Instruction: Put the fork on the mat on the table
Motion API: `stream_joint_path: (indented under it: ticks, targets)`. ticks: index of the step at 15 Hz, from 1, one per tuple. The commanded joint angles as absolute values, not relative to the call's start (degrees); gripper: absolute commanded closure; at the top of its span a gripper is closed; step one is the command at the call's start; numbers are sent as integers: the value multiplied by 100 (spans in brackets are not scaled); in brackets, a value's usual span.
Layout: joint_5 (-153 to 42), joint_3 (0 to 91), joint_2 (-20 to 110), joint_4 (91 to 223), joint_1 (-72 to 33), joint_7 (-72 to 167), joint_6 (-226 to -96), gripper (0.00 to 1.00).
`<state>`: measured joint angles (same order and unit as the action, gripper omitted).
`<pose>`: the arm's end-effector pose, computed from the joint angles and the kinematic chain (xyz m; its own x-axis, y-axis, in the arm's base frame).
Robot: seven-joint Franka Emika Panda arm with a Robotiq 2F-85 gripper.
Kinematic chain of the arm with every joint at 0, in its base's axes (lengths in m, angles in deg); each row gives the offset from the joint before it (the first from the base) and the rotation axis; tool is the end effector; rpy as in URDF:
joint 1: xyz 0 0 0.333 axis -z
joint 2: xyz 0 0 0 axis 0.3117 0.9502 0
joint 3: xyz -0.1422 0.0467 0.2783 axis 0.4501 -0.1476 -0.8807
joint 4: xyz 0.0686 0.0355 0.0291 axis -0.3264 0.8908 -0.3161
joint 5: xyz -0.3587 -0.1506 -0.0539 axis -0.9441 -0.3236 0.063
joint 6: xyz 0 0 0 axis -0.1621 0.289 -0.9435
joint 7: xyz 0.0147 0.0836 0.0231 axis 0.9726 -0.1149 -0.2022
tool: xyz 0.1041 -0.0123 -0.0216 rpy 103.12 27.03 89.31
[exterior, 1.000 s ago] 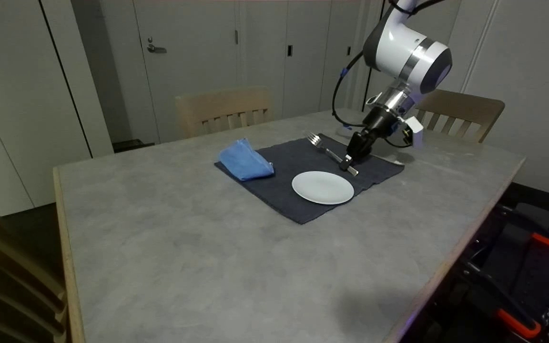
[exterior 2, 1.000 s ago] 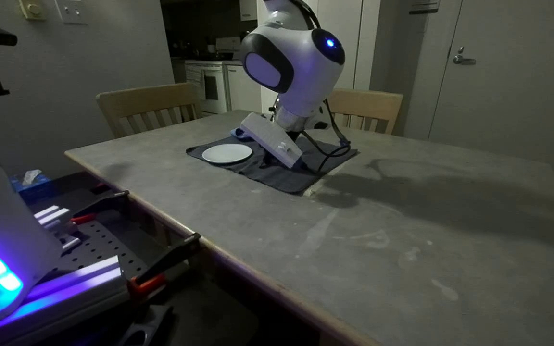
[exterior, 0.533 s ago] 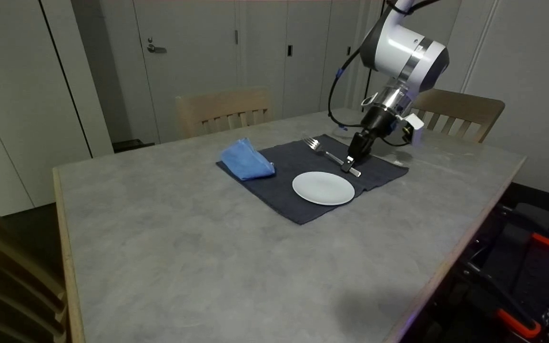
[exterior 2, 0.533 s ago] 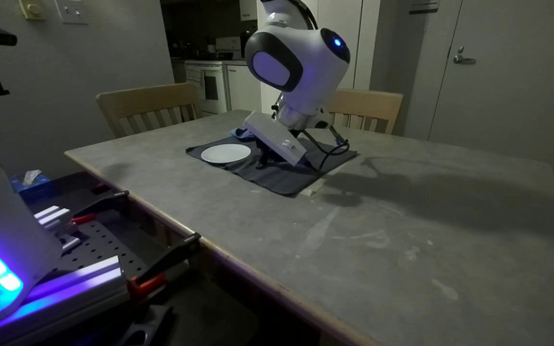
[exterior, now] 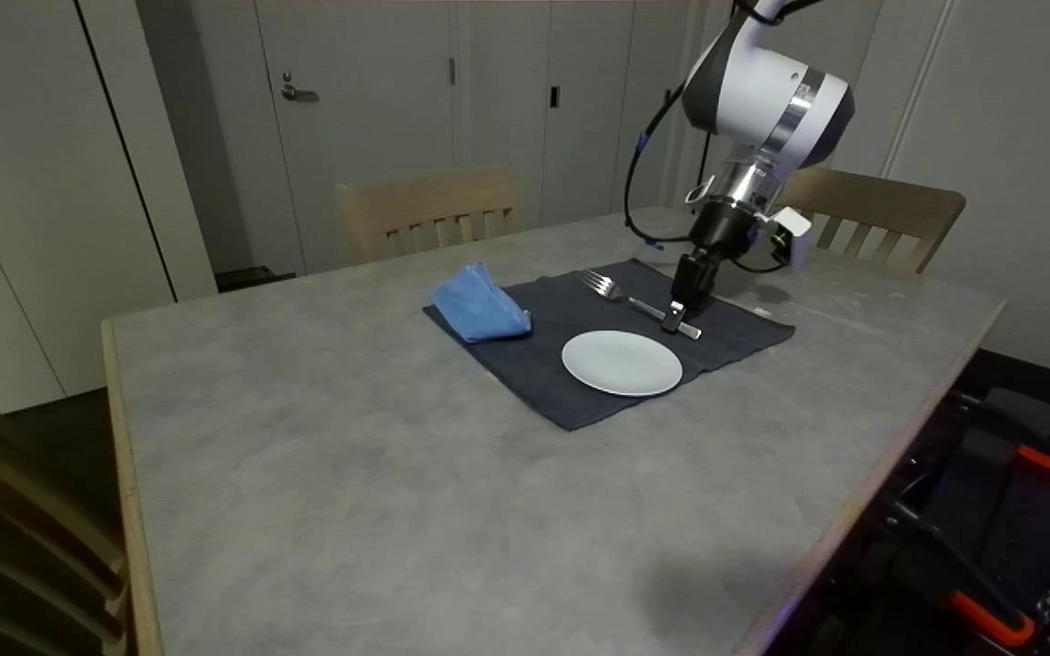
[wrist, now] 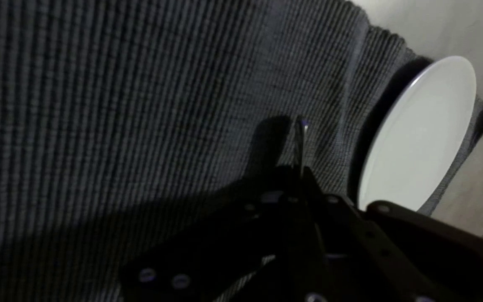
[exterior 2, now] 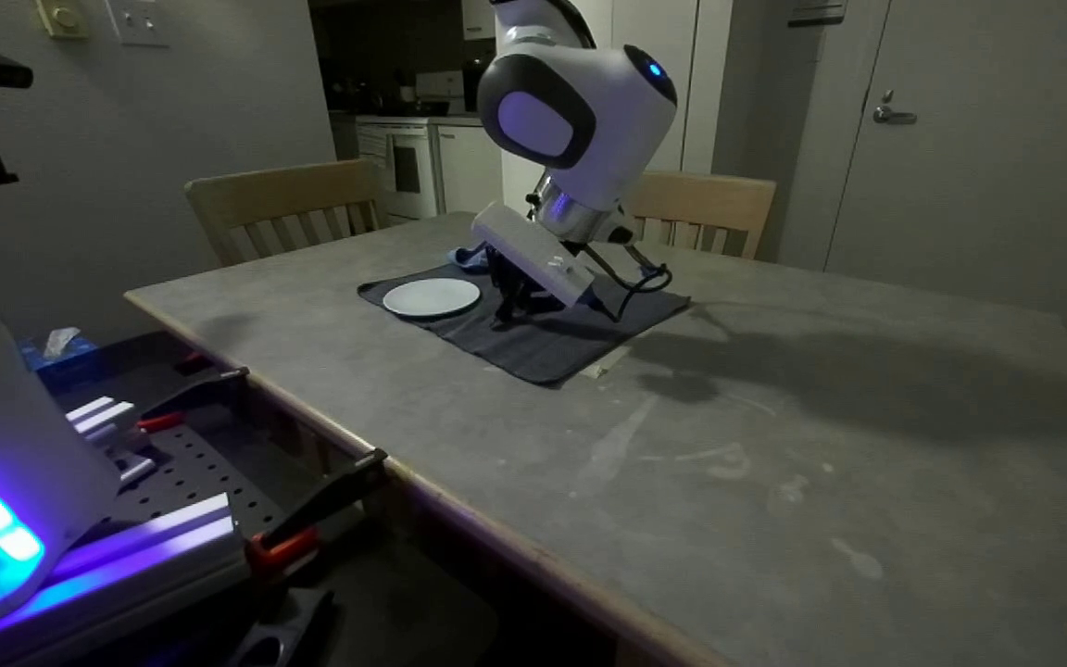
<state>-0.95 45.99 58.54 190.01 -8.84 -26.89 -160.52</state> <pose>0.4980 -0.1089 0.1179 0.9737 0.1920 0.1226 0.2278 -0.8133 -0.5353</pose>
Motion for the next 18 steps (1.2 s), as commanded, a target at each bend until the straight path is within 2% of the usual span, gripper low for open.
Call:
stream_joint_path:
  ticks: [1, 5, 11, 18]
  targets:
    - [-566, 4573, 5968, 18989, -846, -2295, -16113, 71]
    - [-799, 4491, 5824, 19070, -846, -1961, -16209, 47]
    - [-1388, 4470, 5176, 19673, -1069, -1361, -16753, 2]
    - [-3019, 4194, 4076, 21020, -1358, -13, -17919, 0]
